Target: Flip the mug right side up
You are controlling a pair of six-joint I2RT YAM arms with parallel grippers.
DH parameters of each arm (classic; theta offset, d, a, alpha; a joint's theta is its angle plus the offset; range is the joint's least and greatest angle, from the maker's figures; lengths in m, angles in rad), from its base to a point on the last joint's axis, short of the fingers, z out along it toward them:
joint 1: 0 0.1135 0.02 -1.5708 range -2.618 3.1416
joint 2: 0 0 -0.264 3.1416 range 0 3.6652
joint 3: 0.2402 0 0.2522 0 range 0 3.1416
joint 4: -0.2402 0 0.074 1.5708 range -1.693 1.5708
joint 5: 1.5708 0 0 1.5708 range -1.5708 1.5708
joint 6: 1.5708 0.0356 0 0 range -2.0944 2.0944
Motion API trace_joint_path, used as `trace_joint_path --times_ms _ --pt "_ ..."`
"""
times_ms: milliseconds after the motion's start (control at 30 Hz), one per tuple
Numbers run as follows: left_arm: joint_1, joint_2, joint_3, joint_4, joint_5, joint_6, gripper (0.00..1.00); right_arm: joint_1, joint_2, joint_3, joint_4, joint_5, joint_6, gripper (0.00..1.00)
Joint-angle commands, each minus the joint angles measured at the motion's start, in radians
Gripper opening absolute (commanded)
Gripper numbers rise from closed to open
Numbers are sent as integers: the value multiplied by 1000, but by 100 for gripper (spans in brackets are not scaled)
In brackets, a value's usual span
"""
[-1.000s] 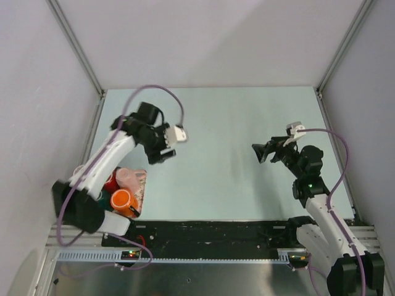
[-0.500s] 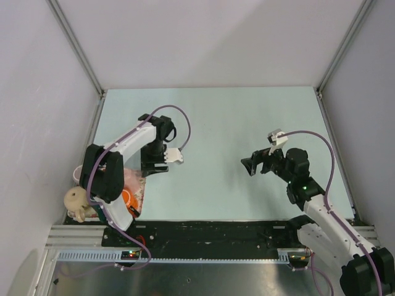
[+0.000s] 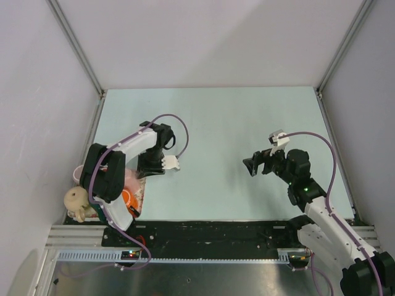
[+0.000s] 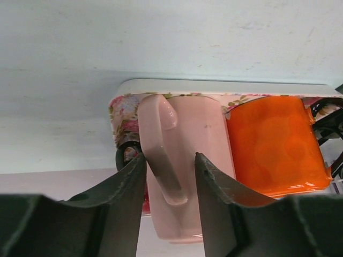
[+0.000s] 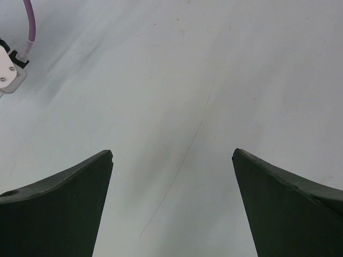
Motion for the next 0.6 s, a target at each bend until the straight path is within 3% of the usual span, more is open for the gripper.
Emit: trace_joint_path --times_ms 0,133,333,467,533,567 --pt "4 4 -2 39 -18 4 44 4 -25 38 -3 11 -23 100" --pt "4 21 4 57 28 -13 37 4 -35 38 -9 9 -30 100" --pt "4 25 -52 89 17 14 41 4 -57 38 -28 23 -36 100" --pt "4 25 -54 99 -3 22 39 4 -67 37 -31 29 -36 100" --pt "4 24 -51 98 -15 24 30 4 -71 39 -31 31 -33 100" --pt "4 20 -46 97 -17 22 17 4 -73 38 -30 31 -31 100"
